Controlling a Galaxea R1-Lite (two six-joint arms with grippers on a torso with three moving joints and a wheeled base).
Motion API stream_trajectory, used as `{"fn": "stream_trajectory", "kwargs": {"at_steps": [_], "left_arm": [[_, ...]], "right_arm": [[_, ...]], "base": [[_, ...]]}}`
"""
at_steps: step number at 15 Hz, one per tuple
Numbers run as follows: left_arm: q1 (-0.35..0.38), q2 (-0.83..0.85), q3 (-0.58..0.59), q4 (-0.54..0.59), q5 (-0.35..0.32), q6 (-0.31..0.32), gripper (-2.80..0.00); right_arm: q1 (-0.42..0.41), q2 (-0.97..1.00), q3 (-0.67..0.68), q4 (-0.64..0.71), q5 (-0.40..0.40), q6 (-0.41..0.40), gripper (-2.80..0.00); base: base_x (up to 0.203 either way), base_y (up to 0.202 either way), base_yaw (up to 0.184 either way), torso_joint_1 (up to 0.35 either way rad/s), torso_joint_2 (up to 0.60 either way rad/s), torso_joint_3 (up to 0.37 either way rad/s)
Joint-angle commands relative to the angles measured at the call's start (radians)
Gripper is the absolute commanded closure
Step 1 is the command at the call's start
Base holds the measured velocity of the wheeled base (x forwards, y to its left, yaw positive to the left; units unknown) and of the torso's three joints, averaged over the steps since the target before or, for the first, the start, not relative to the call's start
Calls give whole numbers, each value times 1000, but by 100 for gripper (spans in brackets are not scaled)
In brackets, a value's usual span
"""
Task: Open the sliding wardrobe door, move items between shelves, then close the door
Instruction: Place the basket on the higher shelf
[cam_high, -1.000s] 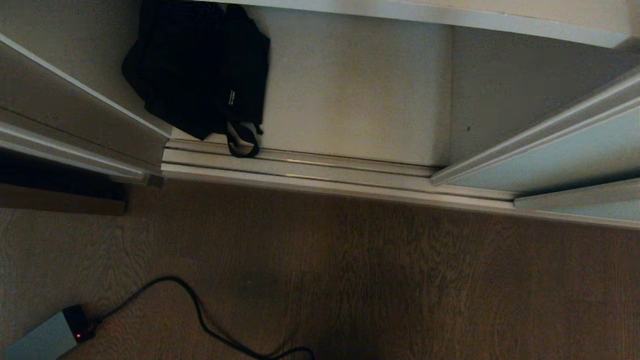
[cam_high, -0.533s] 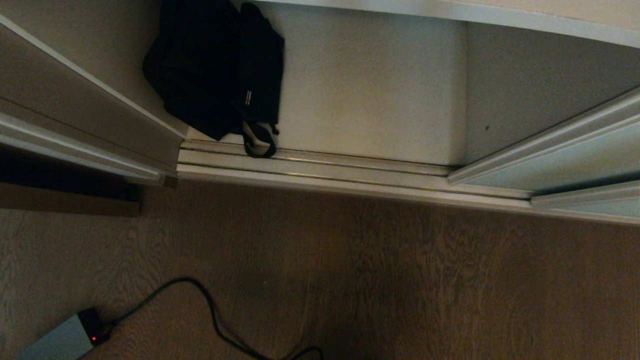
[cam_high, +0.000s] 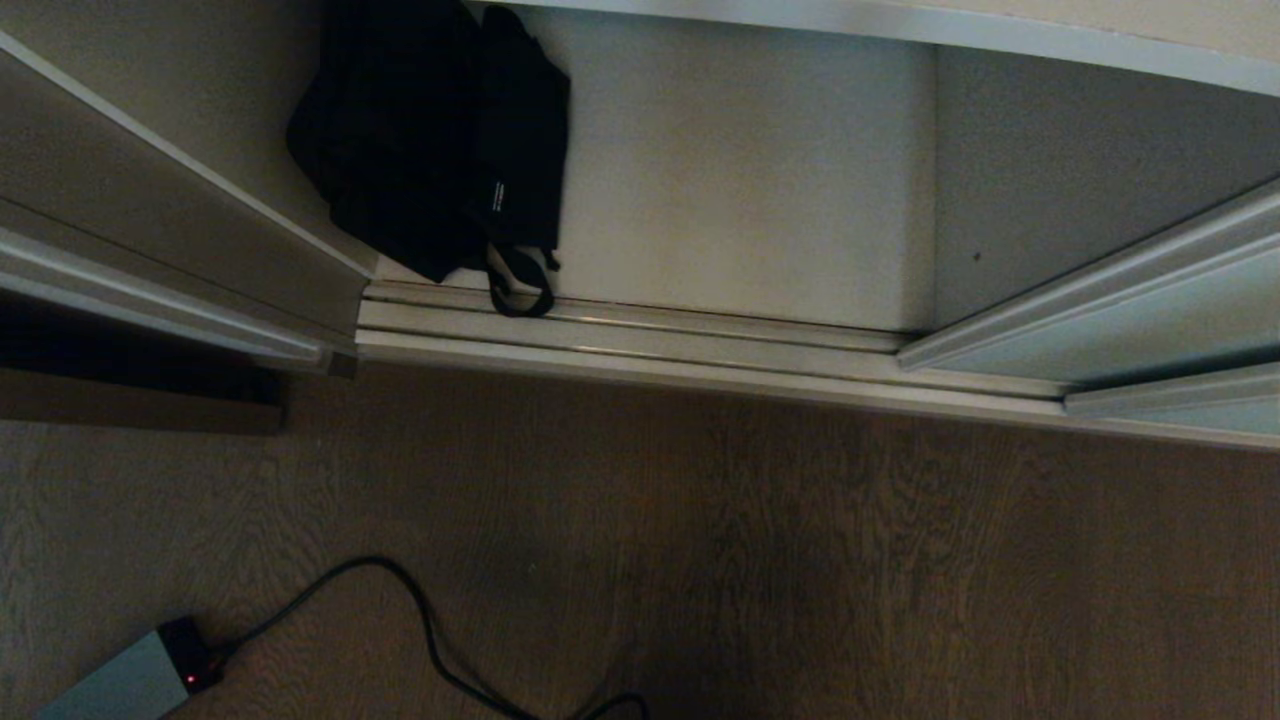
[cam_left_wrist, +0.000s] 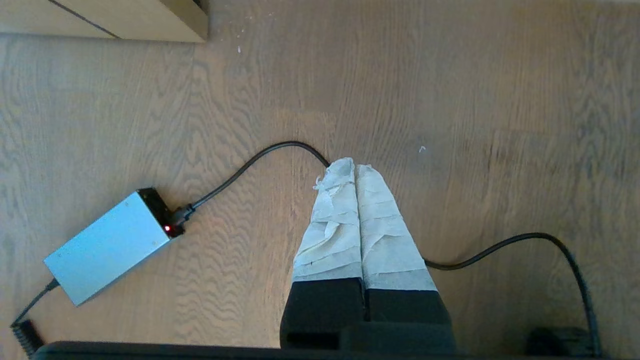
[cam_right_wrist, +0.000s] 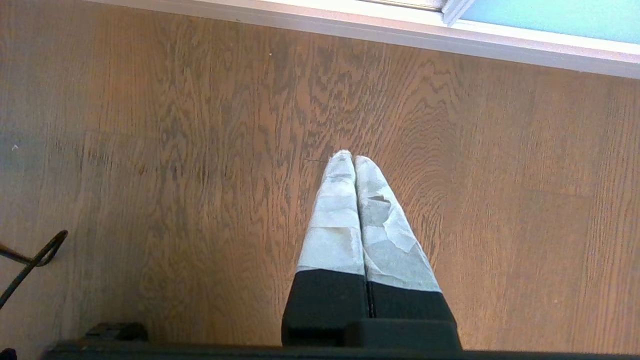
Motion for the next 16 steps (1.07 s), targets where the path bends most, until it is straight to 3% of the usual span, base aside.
{"fn": "stream_trajectory", "kwargs": {"at_steps": [1,5,10,16], "left_arm": [[1,1,-10,-4,4,-28,0],[1,62,-200,47,8,-72,0],[-1,579,-410,64,-21,-315,0],[-8,1157,-544,-102,-62,-562,0]], "right_arm": [[0,0,2,0,0,0,0],[0,0,2,0,0,0,0],[0,0,2,0,0,0,0],[0,0,2,0,0,0,0]], "base": [[0,0,0,0,0,0],[0,0,0,0,0,0],[0,0,0,0,0,0],[0,0,0,0,0,0]]}}
